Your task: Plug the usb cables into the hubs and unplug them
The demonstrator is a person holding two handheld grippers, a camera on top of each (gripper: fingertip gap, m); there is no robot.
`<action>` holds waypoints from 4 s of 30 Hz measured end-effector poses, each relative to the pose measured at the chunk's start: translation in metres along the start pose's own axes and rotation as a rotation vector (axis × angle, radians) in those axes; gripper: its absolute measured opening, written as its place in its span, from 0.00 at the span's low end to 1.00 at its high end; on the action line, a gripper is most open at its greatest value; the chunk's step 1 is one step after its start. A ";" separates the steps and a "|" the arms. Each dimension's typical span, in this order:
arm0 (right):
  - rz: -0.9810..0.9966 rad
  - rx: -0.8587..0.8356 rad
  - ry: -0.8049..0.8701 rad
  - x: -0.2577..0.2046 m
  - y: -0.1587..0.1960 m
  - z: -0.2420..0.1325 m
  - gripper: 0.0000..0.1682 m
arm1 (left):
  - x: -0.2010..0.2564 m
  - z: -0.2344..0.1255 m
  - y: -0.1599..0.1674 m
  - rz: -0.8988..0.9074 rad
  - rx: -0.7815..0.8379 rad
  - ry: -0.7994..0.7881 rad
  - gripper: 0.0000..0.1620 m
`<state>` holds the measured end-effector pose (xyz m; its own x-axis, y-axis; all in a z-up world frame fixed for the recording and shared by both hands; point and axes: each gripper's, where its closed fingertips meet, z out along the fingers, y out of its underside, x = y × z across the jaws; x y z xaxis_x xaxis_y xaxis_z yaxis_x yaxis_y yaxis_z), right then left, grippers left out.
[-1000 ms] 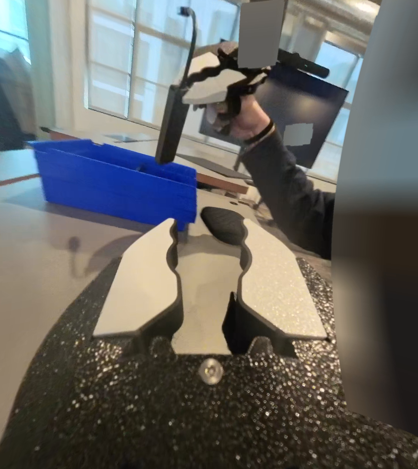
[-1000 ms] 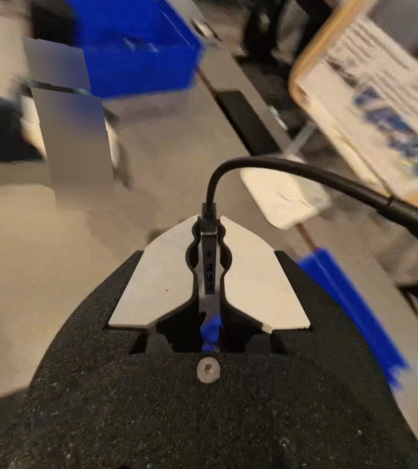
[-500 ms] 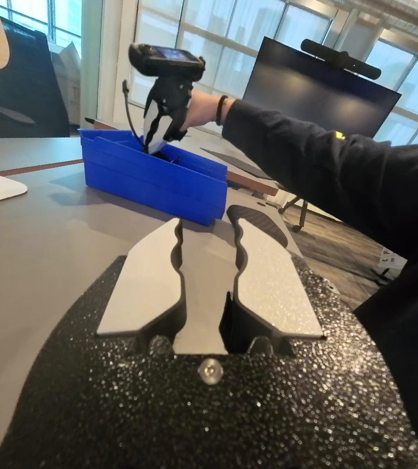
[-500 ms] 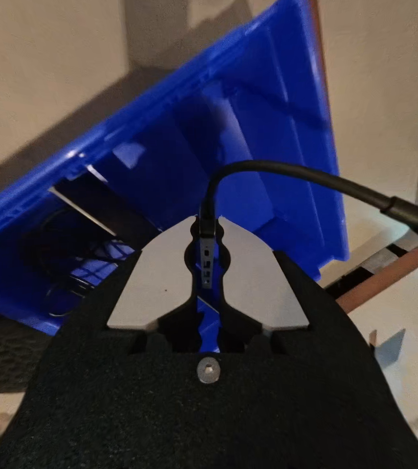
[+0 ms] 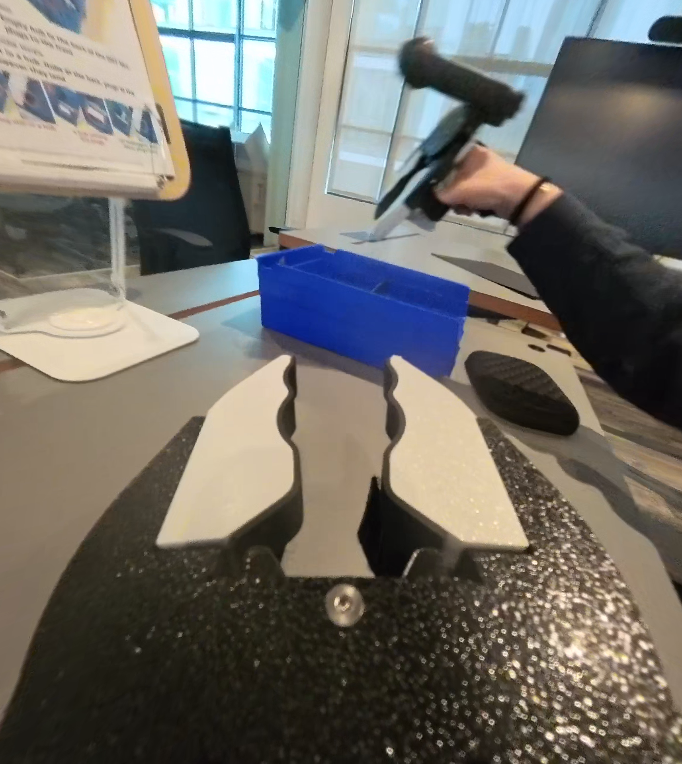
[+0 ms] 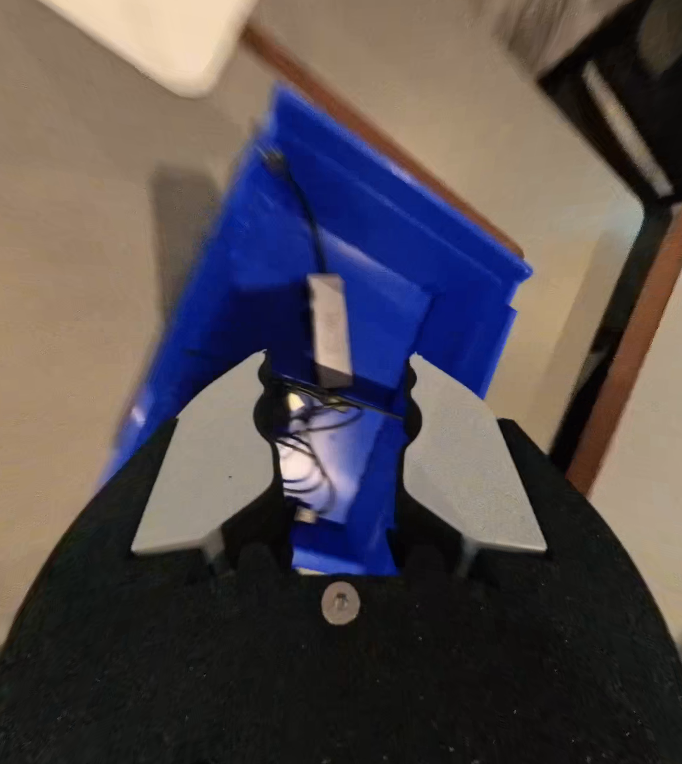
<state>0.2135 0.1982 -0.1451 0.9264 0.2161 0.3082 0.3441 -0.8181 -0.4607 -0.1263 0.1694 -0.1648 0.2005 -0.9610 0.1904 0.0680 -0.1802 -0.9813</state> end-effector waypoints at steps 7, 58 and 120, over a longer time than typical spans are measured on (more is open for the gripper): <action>-0.114 0.604 -0.241 -0.164 -0.020 -0.120 0.38 | -0.045 -0.117 -0.060 0.305 -0.127 -0.503 0.19; -0.199 1.328 -0.632 -0.277 -0.066 -0.158 0.29 | -0.097 -0.118 -0.171 0.570 -0.331 -0.229 0.06; -0.207 0.822 -1.081 -0.323 -0.061 -0.044 0.06 | 0.011 0.012 0.054 0.077 -0.584 0.309 0.07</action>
<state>-0.1138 0.1541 -0.1799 0.3735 0.9079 -0.1902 0.1293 -0.2540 -0.9585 -0.1083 0.1512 -0.2155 -0.1119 -0.9759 0.1875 -0.4938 -0.1091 -0.8627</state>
